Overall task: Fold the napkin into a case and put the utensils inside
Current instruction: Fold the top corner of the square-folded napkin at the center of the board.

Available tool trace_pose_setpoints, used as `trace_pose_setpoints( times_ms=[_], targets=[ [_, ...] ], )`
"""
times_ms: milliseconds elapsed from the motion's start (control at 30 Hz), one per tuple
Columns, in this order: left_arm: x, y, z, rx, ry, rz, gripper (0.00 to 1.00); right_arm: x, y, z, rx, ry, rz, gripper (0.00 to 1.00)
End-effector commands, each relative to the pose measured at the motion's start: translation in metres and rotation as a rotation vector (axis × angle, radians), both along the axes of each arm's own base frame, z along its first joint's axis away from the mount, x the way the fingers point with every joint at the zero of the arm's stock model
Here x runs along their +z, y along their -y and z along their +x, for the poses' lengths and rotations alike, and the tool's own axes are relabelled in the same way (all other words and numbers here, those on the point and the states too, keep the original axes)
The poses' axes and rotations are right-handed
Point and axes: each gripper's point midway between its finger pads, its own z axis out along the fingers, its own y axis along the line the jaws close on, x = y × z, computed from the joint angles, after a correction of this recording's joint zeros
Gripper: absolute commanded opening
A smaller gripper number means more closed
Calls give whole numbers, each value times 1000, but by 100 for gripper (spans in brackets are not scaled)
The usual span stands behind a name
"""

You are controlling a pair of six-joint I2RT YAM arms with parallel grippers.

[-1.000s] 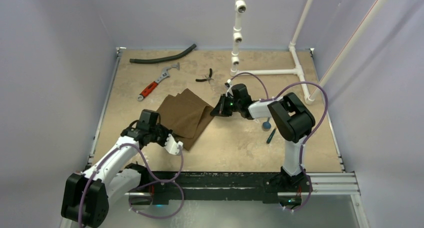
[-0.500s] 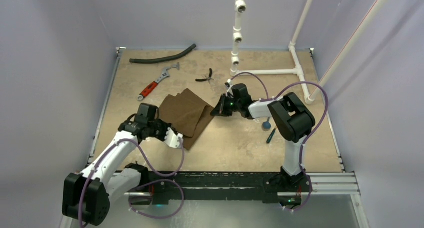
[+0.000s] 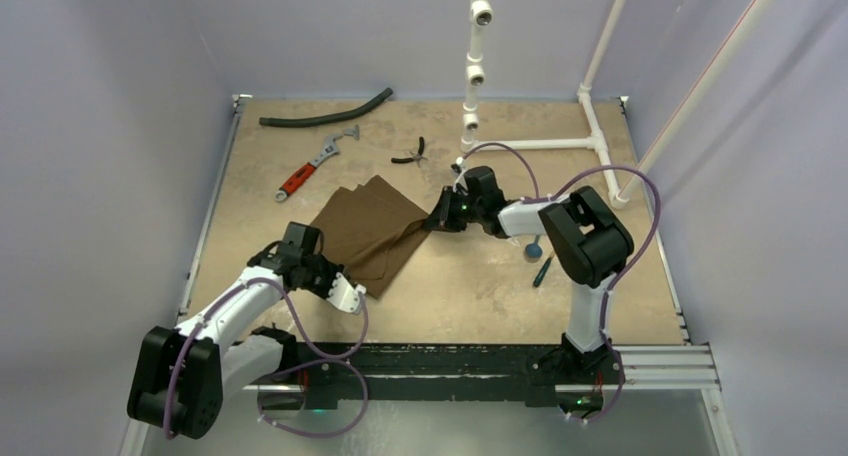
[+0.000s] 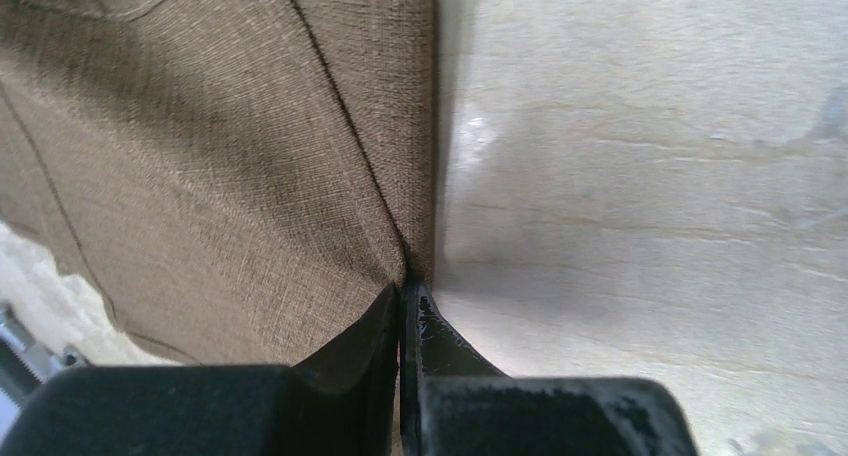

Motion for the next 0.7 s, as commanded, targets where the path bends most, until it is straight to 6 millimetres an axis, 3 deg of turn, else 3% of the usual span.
trace_pose_setpoints(
  times_ms=[0, 133, 233, 333, 500, 600, 667],
  targets=[
    [17, 9, 24, 51, 74, -67, 0, 34, 8, 17, -47, 115, -13, 24],
    [18, 12, 17, 13, 56, -74, 0, 70, 3, 2, -31, 201, 16, 41],
    [17, 13, 17, 1, 64, -77, 0, 87, -15, -22, 14, 267, 17, 45],
    [18, 14, 18, 8, 68, -84, 0, 82, -39, -53, 77, 269, -5, 45],
    [26, 15, 21, 26, 81, -97, 11, 60, -72, -91, 187, 229, -6, 43],
    [32, 15, 21, 36, 77, -104, 29, 49, -93, -97, 236, 236, -56, 44],
    [40, 16, 24, 62, 81, -123, 32, 44, -99, -95, 241, 231, -65, 44]
  ],
)
